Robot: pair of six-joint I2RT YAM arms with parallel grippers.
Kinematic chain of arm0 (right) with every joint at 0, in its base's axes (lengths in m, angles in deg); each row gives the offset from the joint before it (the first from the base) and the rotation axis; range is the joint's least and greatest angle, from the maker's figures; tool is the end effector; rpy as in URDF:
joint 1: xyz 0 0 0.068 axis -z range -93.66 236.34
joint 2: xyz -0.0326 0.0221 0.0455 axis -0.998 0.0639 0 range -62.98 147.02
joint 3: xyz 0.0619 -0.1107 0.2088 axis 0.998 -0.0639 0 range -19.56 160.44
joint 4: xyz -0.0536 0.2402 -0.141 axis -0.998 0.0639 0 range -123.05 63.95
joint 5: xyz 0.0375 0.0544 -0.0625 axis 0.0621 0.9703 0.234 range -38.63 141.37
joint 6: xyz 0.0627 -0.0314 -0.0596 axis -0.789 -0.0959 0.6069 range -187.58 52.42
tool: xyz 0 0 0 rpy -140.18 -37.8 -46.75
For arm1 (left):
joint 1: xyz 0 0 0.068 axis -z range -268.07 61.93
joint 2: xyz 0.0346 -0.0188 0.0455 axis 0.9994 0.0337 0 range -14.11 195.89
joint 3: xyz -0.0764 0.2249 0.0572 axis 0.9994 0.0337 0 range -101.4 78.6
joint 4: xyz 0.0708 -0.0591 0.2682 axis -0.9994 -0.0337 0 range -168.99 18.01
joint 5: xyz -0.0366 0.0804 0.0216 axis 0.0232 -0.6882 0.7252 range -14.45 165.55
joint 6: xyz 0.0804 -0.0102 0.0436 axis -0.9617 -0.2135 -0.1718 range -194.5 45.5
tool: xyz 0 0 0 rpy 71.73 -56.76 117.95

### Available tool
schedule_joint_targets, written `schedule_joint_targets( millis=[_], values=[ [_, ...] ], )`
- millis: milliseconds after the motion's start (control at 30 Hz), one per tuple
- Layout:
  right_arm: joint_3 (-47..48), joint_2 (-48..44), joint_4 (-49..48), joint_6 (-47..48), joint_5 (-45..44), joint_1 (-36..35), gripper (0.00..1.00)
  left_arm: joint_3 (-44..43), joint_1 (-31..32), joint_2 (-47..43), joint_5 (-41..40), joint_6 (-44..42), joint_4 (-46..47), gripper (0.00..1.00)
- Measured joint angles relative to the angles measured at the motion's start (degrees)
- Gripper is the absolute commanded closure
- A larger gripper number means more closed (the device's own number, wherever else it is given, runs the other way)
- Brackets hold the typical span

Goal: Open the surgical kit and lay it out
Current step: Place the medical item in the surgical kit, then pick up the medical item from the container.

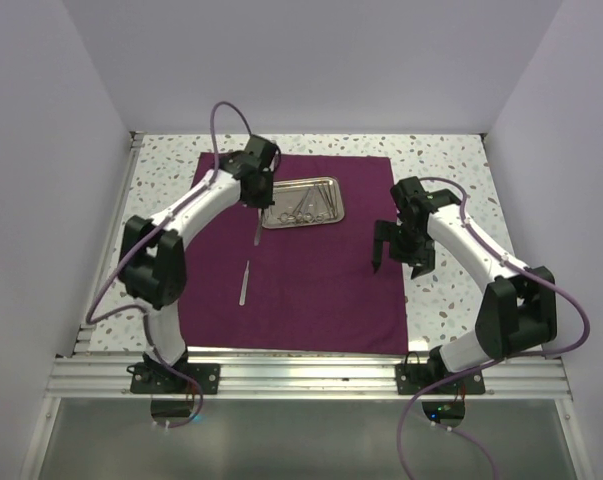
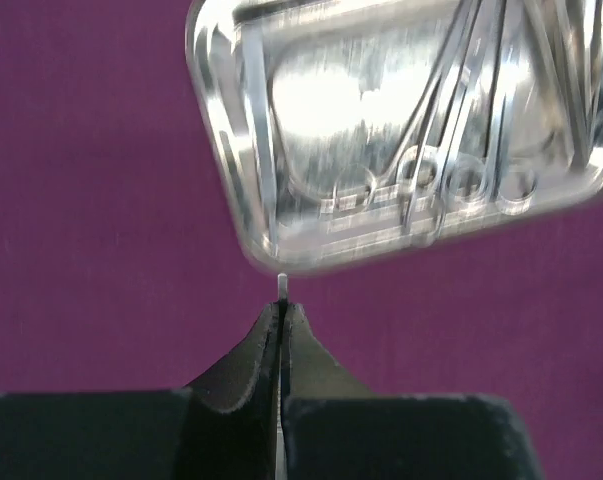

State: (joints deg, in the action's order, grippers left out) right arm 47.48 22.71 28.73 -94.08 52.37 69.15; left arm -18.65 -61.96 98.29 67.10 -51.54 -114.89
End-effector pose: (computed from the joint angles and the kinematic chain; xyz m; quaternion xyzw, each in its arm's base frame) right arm 0.2881 0.0905 0.1637 0.0802 0.9932 0.0391 0.0742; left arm 0.4244 -0.1944 0.1858 0.0061 0.9590 -0.0495 0.2791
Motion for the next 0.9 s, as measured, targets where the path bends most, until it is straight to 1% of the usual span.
schedule_joint_targets(
  millis=[67, 167, 300, 333, 400, 433, 533, 567, 667, 733, 867, 900],
  values=[
    [0.0, -0.1, 0.0, 0.1, 0.0, 0.0, 0.03, 9.2, 1.1, -6.9, -0.4, 0.4, 1.5, 1.00],
    [0.0, -0.6, -0.1, 0.3, 0.0, 0.0, 0.03, 21.6, 3.2, -14.3, -0.8, 1.5, 3.6, 1.00],
    [0.0, -1.5, 0.0, 0.7, 0.0, 0.0, 0.03, 32.3, 4.9, -16.9, -1.0, 3.2, 4.5, 1.00],
    [0.0, -1.7, 0.0, 0.7, 0.0, 0.0, 0.02, 34.2, 5.0, -16.9, -1.2, 3.7, 4.7, 0.98],
    [-0.2, -2.5, 0.0, 0.9, 0.0, 0.0, 0.02, 37.0, 5.1, -16.9, -1.7, 4.6, 4.7, 0.83],
    [-0.4, -2.9, 0.0, 0.9, 0.0, 0.0, 0.02, 37.7, 5.1, -17.0, -2.0, 5.0, 4.6, 0.66],
    [-1.2, -4.1, 0.1, 1.0, 0.0, 0.0, 0.02, 37.8, 5.1, -17.3, -2.9, 6.1, 4.6, 0.46],
    [-1.5, -4.5, 0.0, 1.0, 0.0, 0.0, 0.02, 37.2, 5.1, -17.4, -3.3, 6.3, 4.5, 0.45],
    [-2.2, -5.4, 0.1, 1.0, 0.0, 0.0, 0.02, 33.6, 5.1, -17.3, -4.4, 6.4, 4.2, 0.44],
    [-2.8, -6.2, 0.1, 1.0, 0.0, 0.0, 0.02, 28.8, 5.1, -16.3, -5.3, 6.2, 3.9, 0.47],
    [-3.8, -7.9, 0.3, 1.0, 0.0, 0.0, 0.02, 18.0, 5.1, -10.7, -6.8, 5.2, 5.3, 0.51],
    [-4.0, -8.3, 0.4, 1.0, 0.0, 0.0, 0.02, 15.9, 5.1, -9.0, -7.3, 4.9, 5.5, 0.54]
  ],
)
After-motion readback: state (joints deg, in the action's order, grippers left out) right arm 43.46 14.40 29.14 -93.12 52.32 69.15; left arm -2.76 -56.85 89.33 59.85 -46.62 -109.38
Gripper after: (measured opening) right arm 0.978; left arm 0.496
